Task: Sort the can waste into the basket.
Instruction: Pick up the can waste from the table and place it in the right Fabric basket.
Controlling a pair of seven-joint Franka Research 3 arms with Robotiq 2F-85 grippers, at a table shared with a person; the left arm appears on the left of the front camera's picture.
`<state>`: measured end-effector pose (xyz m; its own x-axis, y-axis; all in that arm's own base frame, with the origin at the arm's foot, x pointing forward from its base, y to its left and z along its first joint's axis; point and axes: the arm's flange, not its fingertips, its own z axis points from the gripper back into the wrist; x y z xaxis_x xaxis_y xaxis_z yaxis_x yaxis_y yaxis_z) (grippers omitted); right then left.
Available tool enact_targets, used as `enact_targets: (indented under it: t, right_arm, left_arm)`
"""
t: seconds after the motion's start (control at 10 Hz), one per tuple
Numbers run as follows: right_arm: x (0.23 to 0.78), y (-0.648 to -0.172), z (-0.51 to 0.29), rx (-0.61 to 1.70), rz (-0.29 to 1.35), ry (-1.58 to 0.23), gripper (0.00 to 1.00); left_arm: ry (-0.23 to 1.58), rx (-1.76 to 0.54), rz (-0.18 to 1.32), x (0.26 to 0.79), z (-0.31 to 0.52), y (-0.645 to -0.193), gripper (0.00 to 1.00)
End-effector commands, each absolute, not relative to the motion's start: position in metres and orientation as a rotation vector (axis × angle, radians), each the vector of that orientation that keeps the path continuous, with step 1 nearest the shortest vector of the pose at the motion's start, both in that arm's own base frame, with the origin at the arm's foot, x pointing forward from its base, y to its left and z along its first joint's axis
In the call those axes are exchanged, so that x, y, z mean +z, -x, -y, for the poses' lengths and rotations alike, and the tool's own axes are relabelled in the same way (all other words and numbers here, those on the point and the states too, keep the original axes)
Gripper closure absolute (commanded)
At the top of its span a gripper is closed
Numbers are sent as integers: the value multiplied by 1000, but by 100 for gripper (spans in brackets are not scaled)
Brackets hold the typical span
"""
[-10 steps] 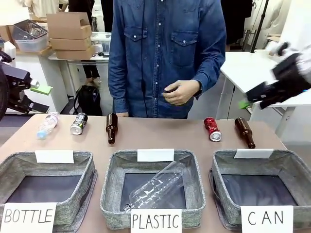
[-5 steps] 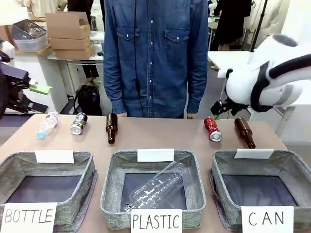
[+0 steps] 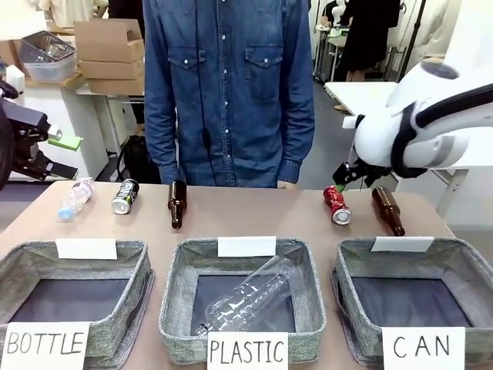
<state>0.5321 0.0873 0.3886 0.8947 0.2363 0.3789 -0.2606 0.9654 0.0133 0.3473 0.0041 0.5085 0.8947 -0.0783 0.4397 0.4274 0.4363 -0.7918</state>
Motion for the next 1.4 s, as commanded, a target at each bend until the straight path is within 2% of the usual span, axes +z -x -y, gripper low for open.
enact_targets:
  t: [0.0, 0.4, 0.8, 0.9, 1.0, 1.1, 1.2, 1.3]
  right_arm:
    - [363, -582, -87, 223, 326, -68, 0]
    - [321, -613, -81, 156, 242, -110, 0]
    - [311, -615, -95, 165, 202, -117, 0]
    - [311, -615, -96, 164, 209, -115, 6]
    - [311, -614, -96, 160, 200, -120, 59]
    - [310, -613, -97, 150, 201, -103, 66]
    - [310, -613, -99, 153, 198, -111, 100]
    - [309, -613, -99, 151, 195, -108, 100]
  left_arm:
    - [1098, -337, 383, 510, -3, -348, 0]
    - [1098, -337, 383, 510, -3, -348, 0]
    - [1098, -337, 383, 510, -3, -348, 0]
    - [1098, -337, 383, 510, -3, -348, 0]
    - [1098, -337, 383, 510, -3, -348, 0]
    - [1098, -337, 383, 510, -3, -348, 0]
    - [1098, -337, 383, 510, -3, -348, 0]
    - [1098, -337, 383, 510, -3, -348, 0]
